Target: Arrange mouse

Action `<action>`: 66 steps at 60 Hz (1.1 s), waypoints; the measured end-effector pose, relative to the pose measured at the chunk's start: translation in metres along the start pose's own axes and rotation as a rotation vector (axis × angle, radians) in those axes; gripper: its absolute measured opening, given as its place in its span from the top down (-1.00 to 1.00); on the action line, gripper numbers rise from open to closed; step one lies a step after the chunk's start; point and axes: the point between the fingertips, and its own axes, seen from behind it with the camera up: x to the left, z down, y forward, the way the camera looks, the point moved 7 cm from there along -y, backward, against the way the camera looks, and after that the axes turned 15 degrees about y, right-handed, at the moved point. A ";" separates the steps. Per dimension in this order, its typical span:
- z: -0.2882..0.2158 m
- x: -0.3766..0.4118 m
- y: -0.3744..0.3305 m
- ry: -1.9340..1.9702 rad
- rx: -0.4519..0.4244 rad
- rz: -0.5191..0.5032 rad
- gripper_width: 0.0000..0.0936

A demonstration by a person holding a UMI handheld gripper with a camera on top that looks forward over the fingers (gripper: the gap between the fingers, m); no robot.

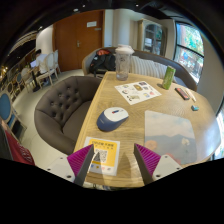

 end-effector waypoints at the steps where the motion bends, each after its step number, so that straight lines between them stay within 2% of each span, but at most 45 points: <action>1: 0.000 0.004 0.005 0.000 0.002 -0.012 -0.77; 10: -0.005 0.027 0.048 -0.004 0.007 -0.071 -0.76; 27: -0.048 0.046 0.099 0.038 -0.096 -0.041 -0.74; 43: -0.078 0.052 0.128 0.052 -0.137 -0.039 -0.71; 49: -0.088 0.050 0.138 0.064 -0.155 -0.035 -0.52; 50: -0.089 0.049 0.140 0.066 -0.156 -0.033 -0.35; 52: -0.091 0.048 0.141 0.074 -0.151 -0.036 -0.24; 55: -0.092 0.048 0.142 0.067 -0.131 -0.034 -0.21; 59: -0.092 0.050 0.140 0.044 -0.100 -0.038 -0.06; 66: -0.096 0.054 0.138 -0.006 -0.038 -0.104 0.12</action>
